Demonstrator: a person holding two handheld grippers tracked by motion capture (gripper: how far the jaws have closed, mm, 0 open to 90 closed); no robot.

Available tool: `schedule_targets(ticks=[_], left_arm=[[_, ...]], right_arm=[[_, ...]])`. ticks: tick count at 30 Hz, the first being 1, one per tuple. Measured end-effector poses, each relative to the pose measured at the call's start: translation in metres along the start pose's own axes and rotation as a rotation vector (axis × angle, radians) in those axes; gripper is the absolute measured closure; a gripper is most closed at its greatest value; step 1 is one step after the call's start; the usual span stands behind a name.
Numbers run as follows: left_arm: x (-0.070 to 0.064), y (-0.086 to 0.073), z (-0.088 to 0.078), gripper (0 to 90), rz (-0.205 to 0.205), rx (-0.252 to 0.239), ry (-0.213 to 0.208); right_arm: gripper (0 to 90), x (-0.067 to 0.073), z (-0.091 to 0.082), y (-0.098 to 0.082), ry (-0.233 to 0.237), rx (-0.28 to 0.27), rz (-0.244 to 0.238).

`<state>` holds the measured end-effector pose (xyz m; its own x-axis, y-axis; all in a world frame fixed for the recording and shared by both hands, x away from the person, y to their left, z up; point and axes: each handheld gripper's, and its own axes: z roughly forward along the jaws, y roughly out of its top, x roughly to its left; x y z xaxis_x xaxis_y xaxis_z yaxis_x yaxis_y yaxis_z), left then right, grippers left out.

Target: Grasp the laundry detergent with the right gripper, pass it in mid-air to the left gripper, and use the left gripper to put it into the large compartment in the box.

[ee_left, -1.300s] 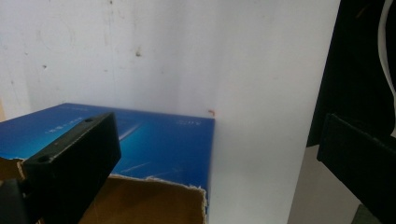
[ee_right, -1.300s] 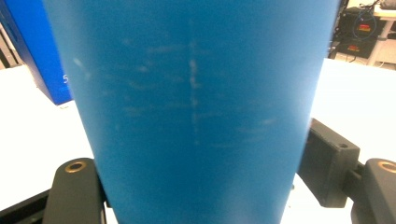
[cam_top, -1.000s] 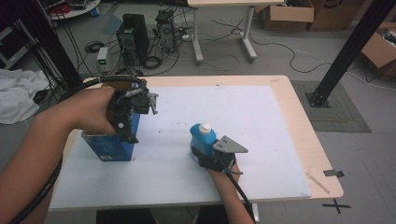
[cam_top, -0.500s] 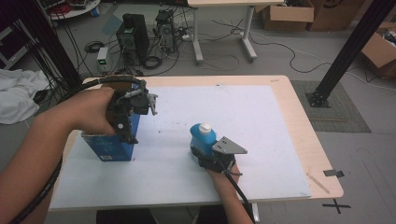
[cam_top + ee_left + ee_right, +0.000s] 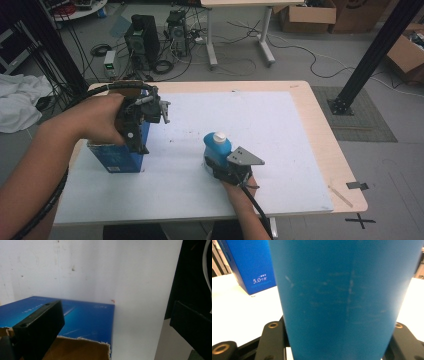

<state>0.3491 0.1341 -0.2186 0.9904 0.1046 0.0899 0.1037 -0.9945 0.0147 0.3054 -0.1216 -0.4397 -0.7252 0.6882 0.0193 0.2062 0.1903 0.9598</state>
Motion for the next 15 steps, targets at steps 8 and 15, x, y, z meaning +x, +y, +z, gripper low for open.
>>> schedule_targets(ticks=[8, 15], left_arm=[[-0.001, 0.006, 0.003, 0.1, 0.024, 0.003, -0.009], [-0.002, 0.014, -0.002, 0.1, 0.035, -0.004, -0.004]], right_arm=[[47.5, -0.009, -0.004, 0.005, 0.071, 0.022, 0.005], [47.5, -0.018, -0.016, 0.024, 0.154, 0.023, -0.057]])
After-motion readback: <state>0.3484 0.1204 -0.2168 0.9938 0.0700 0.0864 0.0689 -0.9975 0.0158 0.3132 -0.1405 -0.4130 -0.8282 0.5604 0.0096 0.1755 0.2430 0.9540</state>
